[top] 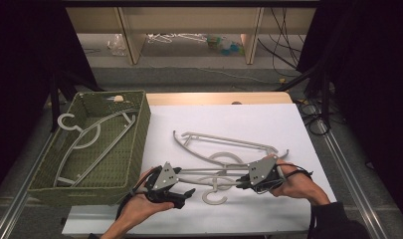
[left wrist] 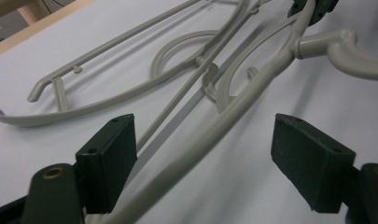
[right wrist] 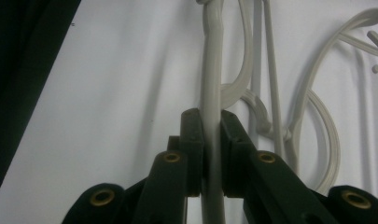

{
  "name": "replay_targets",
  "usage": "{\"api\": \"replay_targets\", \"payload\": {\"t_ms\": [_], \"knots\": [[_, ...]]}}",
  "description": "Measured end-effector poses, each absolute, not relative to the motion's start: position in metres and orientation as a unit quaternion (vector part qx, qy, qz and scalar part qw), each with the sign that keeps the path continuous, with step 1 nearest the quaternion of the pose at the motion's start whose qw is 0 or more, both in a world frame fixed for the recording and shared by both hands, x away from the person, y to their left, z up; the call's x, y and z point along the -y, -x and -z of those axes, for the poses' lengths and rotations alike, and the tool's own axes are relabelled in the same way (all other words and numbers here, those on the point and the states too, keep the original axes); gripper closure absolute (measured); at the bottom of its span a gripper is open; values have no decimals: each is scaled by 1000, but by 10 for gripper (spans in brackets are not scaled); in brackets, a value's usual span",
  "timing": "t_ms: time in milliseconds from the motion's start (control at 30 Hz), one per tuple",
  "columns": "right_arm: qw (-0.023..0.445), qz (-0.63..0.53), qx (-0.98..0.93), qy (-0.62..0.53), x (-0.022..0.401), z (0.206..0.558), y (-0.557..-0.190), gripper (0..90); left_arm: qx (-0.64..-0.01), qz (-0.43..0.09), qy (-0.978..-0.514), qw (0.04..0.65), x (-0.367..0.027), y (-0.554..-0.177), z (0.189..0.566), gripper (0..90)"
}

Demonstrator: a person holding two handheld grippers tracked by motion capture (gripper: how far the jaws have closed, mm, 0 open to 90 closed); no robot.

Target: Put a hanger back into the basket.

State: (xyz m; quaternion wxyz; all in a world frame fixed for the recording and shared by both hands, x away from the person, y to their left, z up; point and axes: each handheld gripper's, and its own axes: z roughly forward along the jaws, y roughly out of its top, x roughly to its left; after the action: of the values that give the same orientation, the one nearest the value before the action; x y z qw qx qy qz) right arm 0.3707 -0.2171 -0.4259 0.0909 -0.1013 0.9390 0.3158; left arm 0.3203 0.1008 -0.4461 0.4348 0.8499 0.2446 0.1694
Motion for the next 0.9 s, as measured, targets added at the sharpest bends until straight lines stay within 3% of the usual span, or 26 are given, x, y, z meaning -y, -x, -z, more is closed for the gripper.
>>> {"api": "replay_targets", "payload": {"t_ms": [333,533,567,733,900], "knots": [[83,-322,-936,111,213,425,-365,823,-176,-168,-879,411,-82,-323,445,348],[79,-327,-935,118,212,424,-363,823,-142,-168,-893,393,-77,-322,447,456],[75,-327,-934,120,211,425,-363,823,-128,-168,-897,388,-75,-321,447,532],[70,-328,-935,119,210,425,-362,822,-105,-165,-902,384,-72,-320,446,661],[66,-330,-934,116,211,425,-362,816,-71,-181,-913,358,-70,-316,441,710]]}}
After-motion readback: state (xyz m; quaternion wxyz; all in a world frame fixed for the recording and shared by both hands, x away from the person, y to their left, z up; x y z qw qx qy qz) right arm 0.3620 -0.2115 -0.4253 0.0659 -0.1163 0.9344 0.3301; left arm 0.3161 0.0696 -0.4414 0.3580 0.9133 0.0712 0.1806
